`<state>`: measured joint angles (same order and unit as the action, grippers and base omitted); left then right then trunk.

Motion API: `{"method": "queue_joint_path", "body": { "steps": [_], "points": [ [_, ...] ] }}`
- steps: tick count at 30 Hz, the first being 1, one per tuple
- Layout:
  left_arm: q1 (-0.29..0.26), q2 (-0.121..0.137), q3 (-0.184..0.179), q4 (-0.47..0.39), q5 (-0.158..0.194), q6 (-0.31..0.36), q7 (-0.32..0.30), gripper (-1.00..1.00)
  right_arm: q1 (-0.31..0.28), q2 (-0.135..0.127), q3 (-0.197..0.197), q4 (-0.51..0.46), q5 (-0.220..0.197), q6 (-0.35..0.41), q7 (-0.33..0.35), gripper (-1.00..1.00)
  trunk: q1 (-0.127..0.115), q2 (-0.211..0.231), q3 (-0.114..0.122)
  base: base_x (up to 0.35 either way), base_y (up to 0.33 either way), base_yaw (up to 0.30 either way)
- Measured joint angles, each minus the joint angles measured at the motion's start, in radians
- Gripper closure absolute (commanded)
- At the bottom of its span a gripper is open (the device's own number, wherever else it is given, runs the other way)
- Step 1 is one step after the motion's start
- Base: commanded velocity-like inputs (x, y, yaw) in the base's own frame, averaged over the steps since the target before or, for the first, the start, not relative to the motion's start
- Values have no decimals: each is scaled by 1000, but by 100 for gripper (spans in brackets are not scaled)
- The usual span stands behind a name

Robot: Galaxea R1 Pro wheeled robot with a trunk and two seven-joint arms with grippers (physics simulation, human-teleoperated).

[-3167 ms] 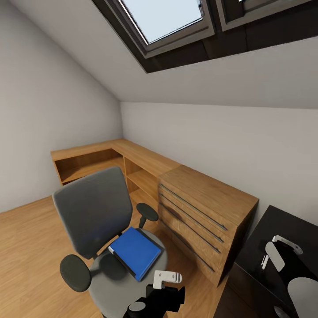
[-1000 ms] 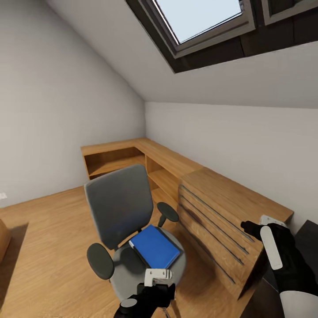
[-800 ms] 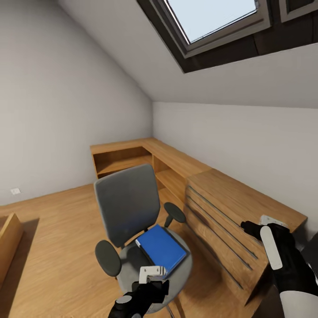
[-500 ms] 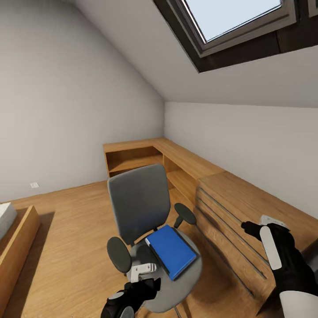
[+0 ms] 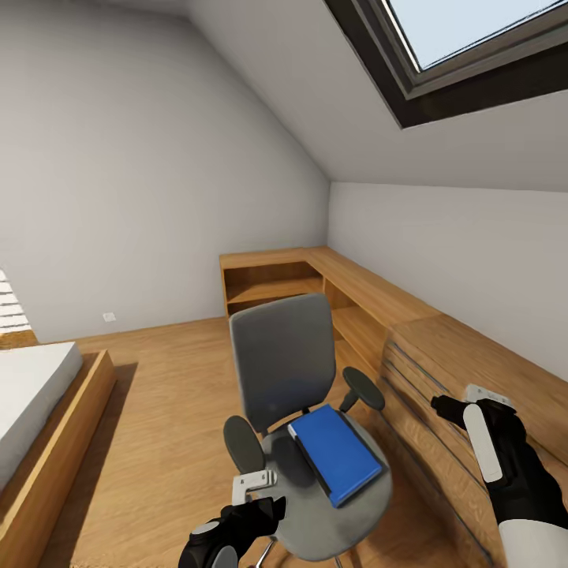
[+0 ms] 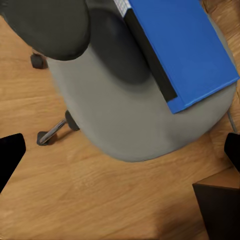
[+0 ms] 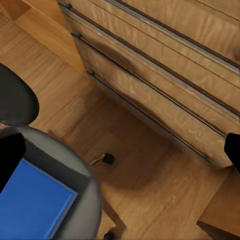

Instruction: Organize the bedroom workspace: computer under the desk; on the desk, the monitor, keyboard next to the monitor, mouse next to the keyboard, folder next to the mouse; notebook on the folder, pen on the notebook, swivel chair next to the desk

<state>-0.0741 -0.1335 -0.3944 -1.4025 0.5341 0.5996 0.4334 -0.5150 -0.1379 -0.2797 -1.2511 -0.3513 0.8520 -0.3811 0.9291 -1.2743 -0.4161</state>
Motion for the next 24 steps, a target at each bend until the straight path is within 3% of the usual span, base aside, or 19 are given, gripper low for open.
{"method": "queue_joint_path", "body": {
  "steps": [24],
  "points": [
    [0,2,4,0,-1,-17,1,-100,0,0,0,7,0,-2,0,-100,0,0,0,0,0,279]
  ]
}}
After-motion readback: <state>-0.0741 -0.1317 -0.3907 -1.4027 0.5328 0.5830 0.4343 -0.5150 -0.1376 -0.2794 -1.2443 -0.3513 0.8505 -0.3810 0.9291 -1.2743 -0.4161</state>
